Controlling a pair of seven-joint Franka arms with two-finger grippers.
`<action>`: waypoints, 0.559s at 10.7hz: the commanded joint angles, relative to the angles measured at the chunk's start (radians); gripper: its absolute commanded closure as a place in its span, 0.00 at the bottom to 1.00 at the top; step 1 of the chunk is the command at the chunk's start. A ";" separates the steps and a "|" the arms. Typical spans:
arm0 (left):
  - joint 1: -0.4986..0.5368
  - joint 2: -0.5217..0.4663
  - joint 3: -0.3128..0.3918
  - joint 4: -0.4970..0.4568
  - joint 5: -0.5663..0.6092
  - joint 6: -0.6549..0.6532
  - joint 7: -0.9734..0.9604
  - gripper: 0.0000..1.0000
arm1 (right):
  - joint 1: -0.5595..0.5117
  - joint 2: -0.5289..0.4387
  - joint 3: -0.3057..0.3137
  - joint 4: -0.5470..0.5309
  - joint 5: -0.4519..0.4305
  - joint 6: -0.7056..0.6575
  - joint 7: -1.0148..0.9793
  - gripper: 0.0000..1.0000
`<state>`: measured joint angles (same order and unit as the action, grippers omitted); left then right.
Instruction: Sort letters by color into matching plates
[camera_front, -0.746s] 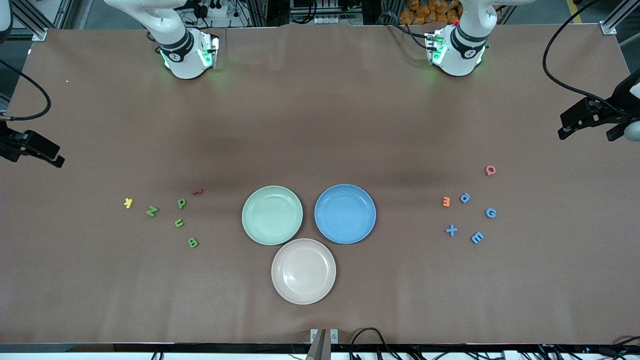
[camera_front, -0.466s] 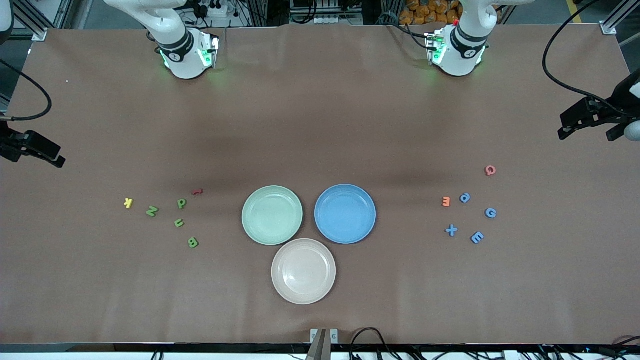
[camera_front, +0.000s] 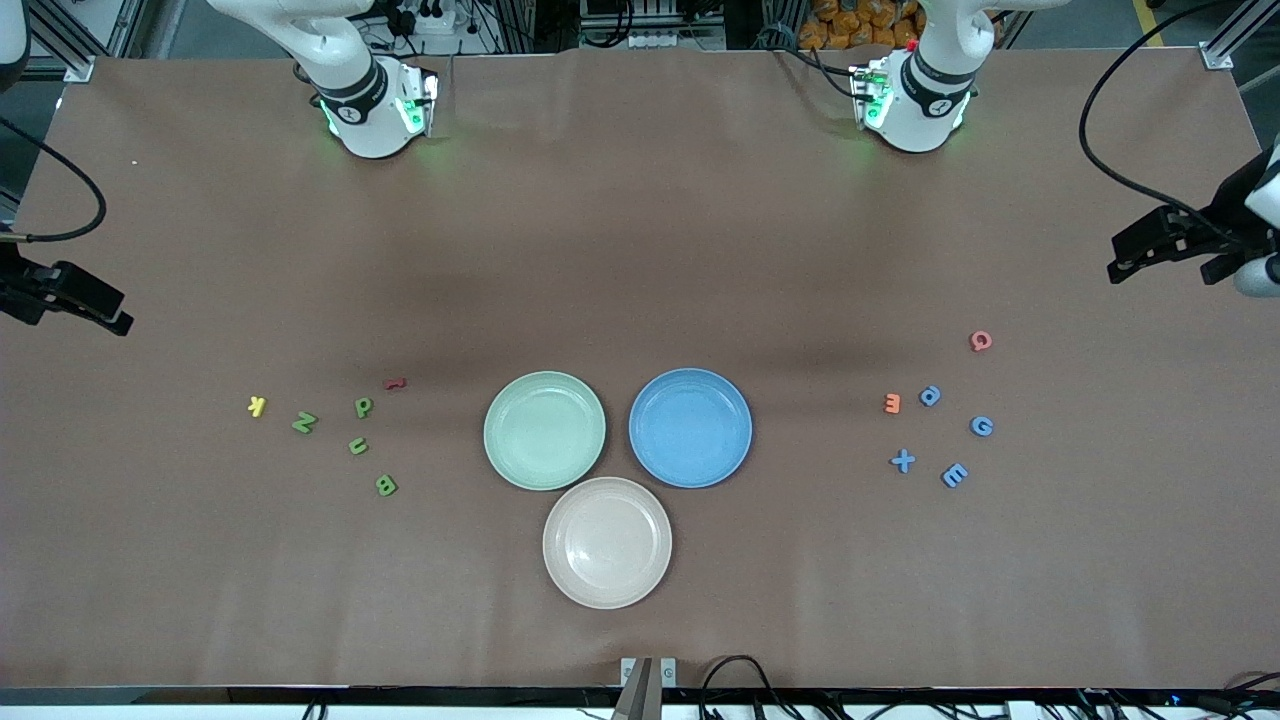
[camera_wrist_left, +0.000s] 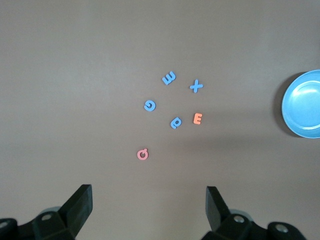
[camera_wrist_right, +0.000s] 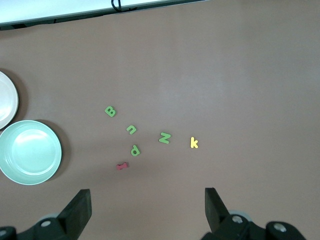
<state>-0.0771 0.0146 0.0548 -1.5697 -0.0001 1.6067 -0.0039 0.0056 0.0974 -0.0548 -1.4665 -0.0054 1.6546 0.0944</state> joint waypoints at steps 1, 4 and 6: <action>0.000 0.094 0.007 0.003 -0.024 0.001 -0.024 0.00 | 0.004 -0.008 0.001 -0.012 0.002 0.007 0.018 0.00; -0.006 0.151 0.002 0.005 -0.023 0.042 0.007 0.00 | 0.004 -0.010 0.000 -0.011 0.007 0.004 0.016 0.00; -0.021 0.191 -0.001 0.011 -0.017 0.090 0.010 0.00 | 0.005 0.010 0.000 -0.009 0.008 0.019 0.018 0.00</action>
<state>-0.0822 0.1659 0.0535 -1.5809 -0.0007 1.6635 -0.0053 0.0064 0.0981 -0.0546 -1.4676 -0.0049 1.6550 0.0945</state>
